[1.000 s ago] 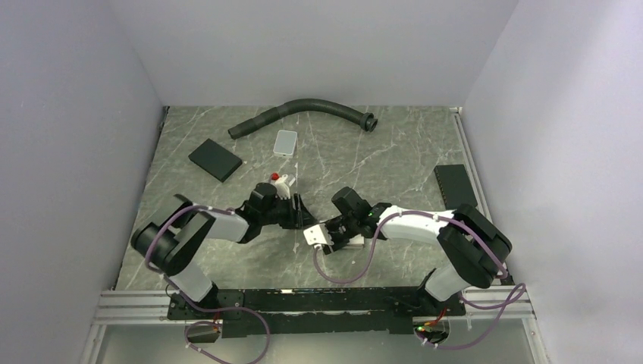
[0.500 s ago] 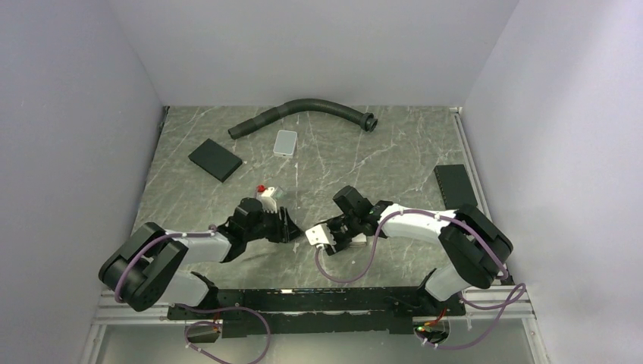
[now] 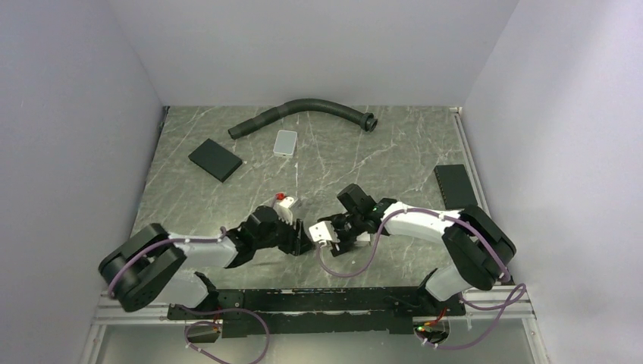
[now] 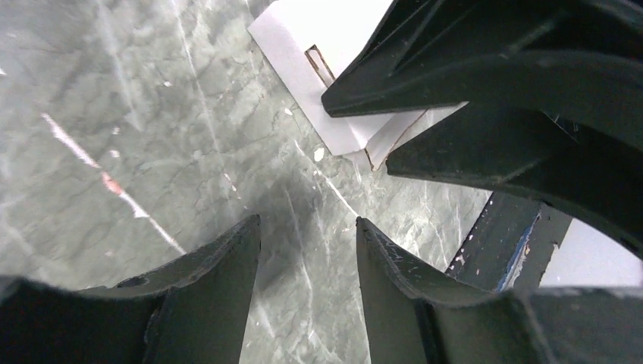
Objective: Fold the paper box
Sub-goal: Close the paper box at the center of the board.
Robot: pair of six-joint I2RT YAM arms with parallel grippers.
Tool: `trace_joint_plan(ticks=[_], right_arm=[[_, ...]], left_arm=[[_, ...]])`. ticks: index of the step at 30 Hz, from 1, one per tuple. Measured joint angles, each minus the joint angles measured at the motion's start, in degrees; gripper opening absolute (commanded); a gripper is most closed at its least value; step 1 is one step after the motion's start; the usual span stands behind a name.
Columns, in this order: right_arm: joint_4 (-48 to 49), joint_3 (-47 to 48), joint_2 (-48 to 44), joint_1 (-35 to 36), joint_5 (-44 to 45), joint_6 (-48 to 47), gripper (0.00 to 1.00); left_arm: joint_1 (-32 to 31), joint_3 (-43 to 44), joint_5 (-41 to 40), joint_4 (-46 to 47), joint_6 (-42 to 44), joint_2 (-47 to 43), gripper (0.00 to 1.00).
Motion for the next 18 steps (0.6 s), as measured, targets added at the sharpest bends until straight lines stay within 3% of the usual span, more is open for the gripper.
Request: trace_joint_plan(ticks=[7,18], right_arm=[[-3.8,0.0,-1.4,-2.1,0.0,-0.2,0.76],[-15.3,3.6,-3.8,-6.3,-4.0,-3.1,0.82]], left_arm=[[-0.2,-3.4,-2.4,1.1,6.6,-8.1,0.58],[-1.2,-2.5,-0.9,10.6,16.0,3.3,0.62]])
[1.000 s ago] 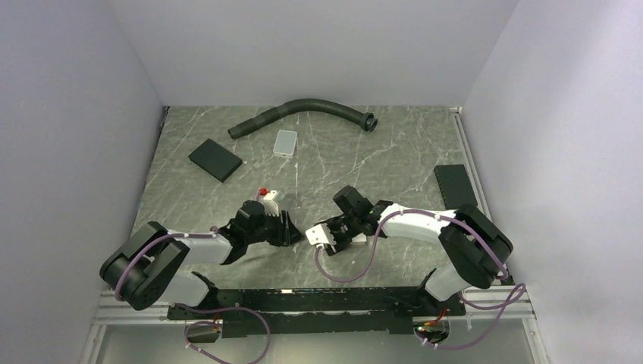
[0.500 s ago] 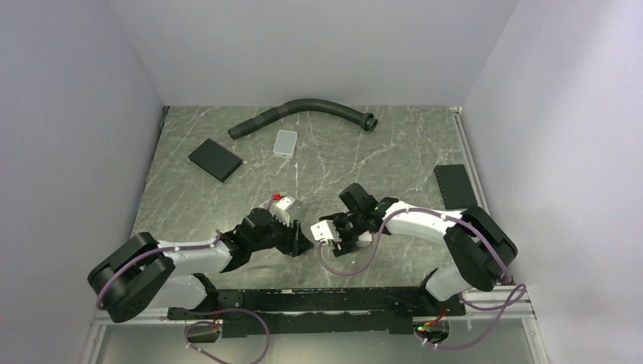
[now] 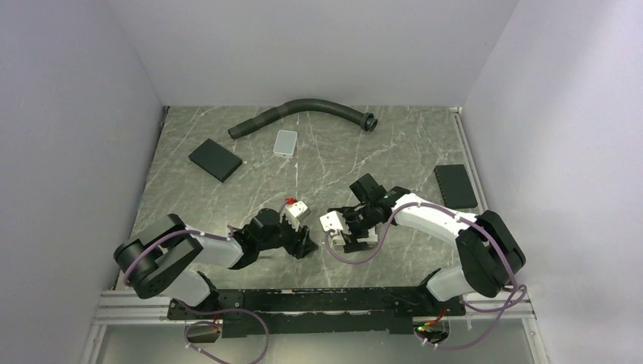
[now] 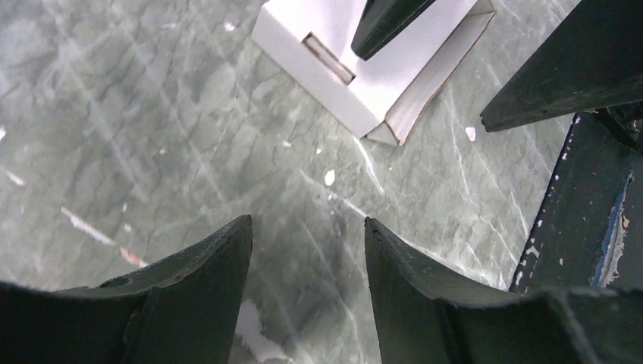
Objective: Fold the paper box
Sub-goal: Close the paper box at the center of the board.
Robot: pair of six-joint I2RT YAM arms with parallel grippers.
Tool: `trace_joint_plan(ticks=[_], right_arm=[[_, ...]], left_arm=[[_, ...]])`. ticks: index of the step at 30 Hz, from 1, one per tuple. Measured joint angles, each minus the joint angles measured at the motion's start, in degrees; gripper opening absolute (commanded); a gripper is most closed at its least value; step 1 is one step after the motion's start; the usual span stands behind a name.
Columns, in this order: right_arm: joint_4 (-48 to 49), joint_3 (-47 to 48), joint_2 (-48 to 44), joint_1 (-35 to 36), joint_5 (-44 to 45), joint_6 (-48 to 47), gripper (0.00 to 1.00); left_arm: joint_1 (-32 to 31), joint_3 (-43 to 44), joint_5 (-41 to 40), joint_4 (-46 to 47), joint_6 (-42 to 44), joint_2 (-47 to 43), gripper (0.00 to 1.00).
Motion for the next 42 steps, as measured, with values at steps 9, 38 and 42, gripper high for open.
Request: trace_joint_plan(ticks=[9,38,42], right_arm=[[-6.7,3.4,-1.4,-1.2,-0.1,0.3,0.9],[-4.7,-2.4,-4.2,-12.6,9.5,11.1,1.0],[-4.0,-2.6,-4.2,-12.6,10.0,11.5,1.0]], left_arm=[[-4.0,1.2,0.2,4.7,13.3,2.3,0.71],[-9.2,5.2,-4.5,17.8,32.6,15.5,0.72],[-9.2,5.4,-5.0,19.6,32.5,16.8,0.67]])
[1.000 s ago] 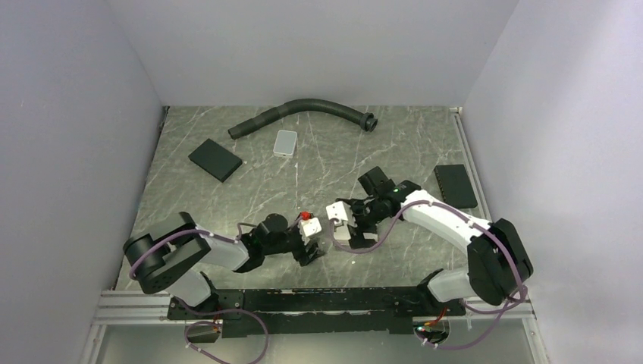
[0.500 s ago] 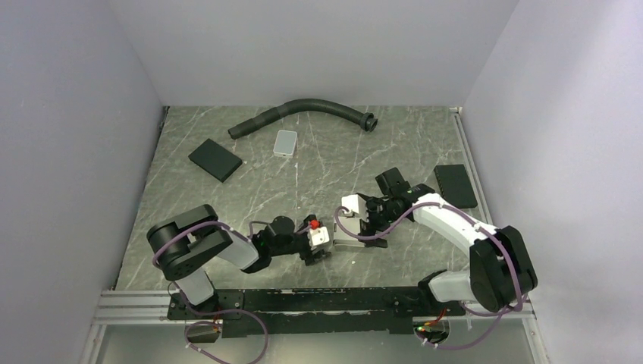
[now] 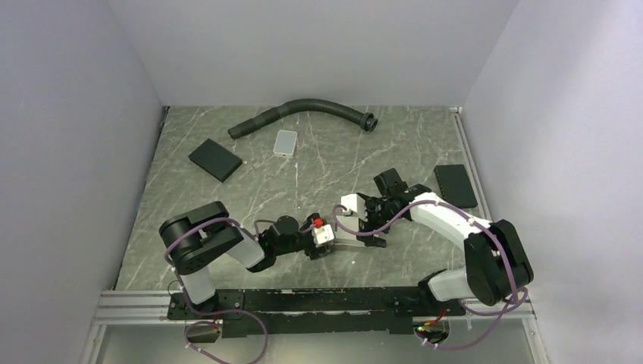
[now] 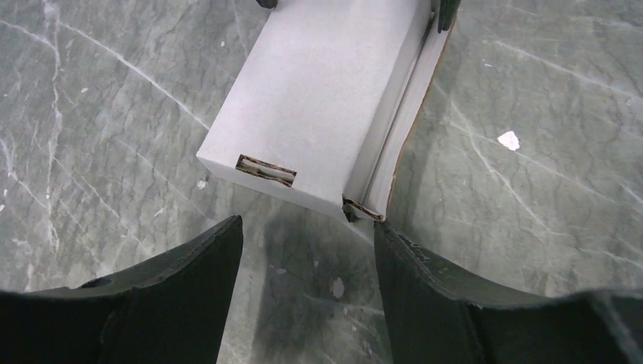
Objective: Fold the paper box
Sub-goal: Close the paper box at the center of the board.
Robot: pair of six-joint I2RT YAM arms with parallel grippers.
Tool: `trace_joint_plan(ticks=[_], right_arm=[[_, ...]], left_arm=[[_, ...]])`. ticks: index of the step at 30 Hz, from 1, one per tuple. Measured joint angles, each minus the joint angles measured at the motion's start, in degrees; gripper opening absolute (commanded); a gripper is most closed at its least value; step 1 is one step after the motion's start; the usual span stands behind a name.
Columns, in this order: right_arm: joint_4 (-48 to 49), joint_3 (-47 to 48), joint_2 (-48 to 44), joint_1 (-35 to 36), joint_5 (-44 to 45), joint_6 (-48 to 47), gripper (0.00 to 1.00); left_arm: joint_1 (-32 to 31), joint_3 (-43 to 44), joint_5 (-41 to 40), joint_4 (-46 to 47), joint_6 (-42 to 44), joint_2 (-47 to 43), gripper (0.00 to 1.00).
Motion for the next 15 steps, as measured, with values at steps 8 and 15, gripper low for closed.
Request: trace_joint_plan(ticks=[8,15], right_arm=[[0.5,0.0,0.0,0.0,0.0,0.5,1.0],[0.9,0.2,0.3,0.0,-0.4,2.1,1.0]], left_arm=[[0.0,1.9,0.2,1.1,-0.5,2.4,0.6],[0.0,1.6,0.5,1.6,-0.7,2.5,0.65]])
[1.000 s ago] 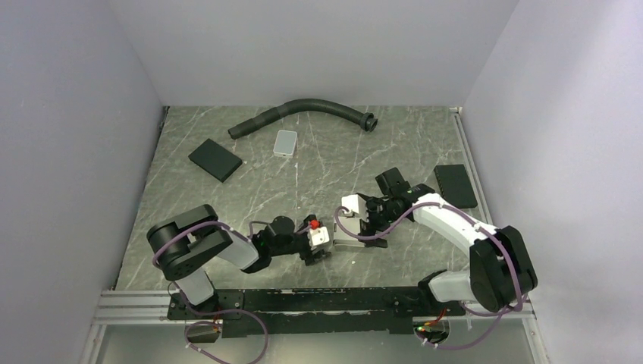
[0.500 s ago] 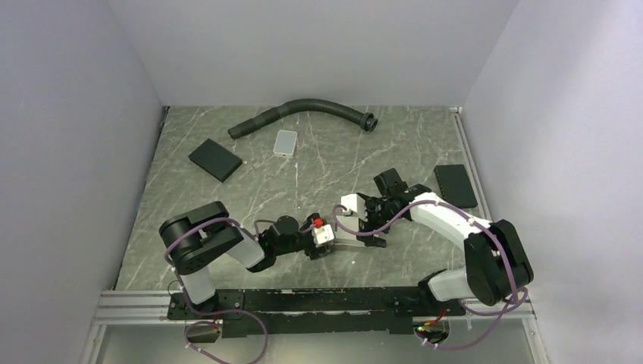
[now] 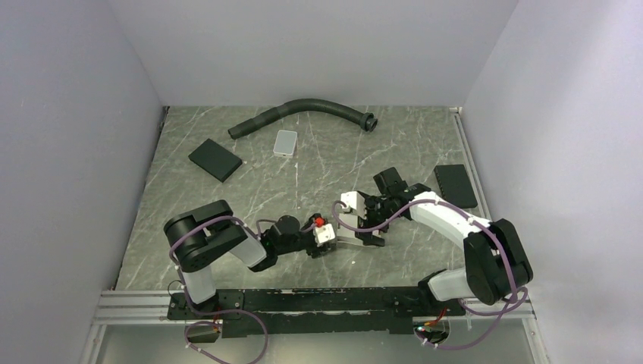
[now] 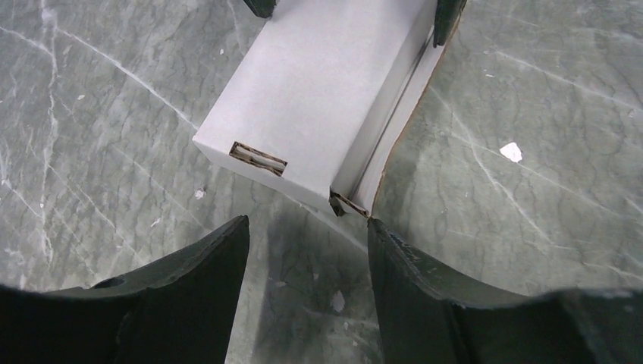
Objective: Fold the paper box
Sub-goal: Close the paper box at the center of the board.
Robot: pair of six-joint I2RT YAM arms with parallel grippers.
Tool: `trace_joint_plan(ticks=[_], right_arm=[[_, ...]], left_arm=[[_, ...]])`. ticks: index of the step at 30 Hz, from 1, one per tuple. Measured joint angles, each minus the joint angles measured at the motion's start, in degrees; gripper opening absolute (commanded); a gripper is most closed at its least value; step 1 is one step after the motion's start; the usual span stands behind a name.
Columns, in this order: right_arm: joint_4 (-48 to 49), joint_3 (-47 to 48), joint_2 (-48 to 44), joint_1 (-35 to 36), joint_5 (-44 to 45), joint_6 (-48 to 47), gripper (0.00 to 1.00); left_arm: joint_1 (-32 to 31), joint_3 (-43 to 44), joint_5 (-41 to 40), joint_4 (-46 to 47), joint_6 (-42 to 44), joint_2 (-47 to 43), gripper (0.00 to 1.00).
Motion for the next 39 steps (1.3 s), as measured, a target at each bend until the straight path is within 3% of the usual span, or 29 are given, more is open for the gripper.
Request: trace_joint_plan(ticks=[11,22,29,39], right_arm=[[-1.1,7.1,4.2,-0.3,-3.3,4.3,1.0],[-4.5,14.6,15.6,-3.6,-9.4,8.1,0.98],[-7.1,17.9,21.6,-4.6,-14.0,9.4,0.79],[-9.4,20.2,26.4,-5.4,-15.3,8.8,0.42]], left_arm=[[-0.2,-3.3,0.1,-0.5,-2.8,-3.6,0.66],[-0.5,-0.8,0.7,2.2,-3.4,0.7,0.62],[-0.6,1.1,1.2,2.2,-3.9,2.5,0.41],[-0.7,1.7,1.2,1.4,-4.0,2.8,0.34]])
